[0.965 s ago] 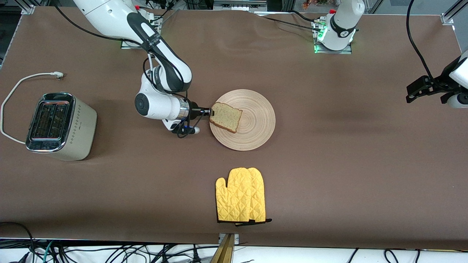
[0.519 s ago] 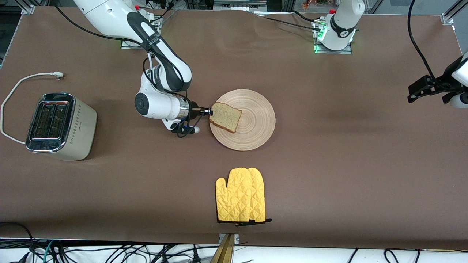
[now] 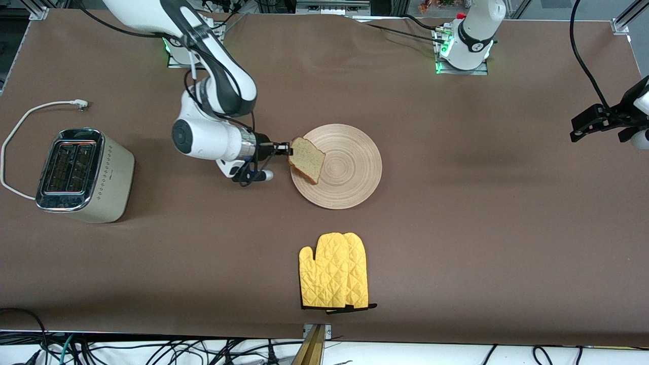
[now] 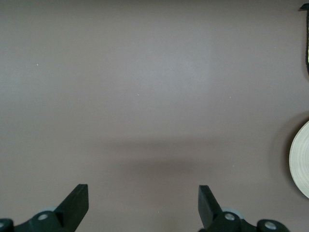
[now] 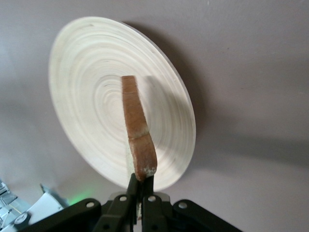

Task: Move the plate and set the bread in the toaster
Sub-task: 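Lift the bread and carry it above the toaster with the right gripper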

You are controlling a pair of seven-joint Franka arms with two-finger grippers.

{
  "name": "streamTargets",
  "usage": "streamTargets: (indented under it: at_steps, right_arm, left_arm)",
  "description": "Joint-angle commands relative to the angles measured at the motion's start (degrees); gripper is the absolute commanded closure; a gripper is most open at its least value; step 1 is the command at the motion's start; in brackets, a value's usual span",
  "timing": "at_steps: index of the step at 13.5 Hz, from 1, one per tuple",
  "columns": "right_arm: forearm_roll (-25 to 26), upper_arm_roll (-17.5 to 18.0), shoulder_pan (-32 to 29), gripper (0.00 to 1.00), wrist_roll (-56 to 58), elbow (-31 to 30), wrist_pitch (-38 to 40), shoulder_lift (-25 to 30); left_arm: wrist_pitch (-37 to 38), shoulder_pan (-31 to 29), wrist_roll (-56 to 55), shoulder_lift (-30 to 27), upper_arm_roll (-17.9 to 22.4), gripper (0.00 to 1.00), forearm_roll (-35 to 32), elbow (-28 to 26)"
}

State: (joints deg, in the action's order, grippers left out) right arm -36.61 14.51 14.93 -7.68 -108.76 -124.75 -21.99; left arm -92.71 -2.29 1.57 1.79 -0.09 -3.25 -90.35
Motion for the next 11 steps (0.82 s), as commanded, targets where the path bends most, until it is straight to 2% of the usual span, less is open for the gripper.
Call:
streamTargets:
  at_steps: [1,3,5,7,9,11]
  right_arm:
    - [6.34,-4.9,-0.16,1.0,-4.26,5.46,13.68,5.29]
    - [12.32,-10.0,-0.16,1.0,-5.06,13.45,26.51,5.56]
    - [22.32,-14.31,-0.6,1.0,-3.84,20.32,37.77,5.3]
    - [31.91,-17.04,-0.69,1.0,0.71,22.62,45.35,5.56]
    - [39.65,-21.86,-0.69,1.0,6.94,22.98,49.33,5.73]
    - [42.75,-28.19,-0.6,1.0,15.2,22.89,49.95,6.7]
  left_arm:
    - [1.13,-0.7,1.59,-0.38,-0.17,0.0,0.87,0.52]
    - [1.13,-0.7,1.59,-0.38,-0.17,0.0,0.87,0.52]
    - [1.13,-0.7,1.59,-0.38,-0.17,0.0,0.87,0.52]
    - [1.13,-0.7,1.59,-0.29,-0.26,0.0,0.87,0.61]
    - [1.13,-0.7,1.59,-0.29,-0.26,0.0,0.87,0.52]
    - [1.13,-0.7,1.59,-0.29,-0.26,0.0,0.87,0.52]
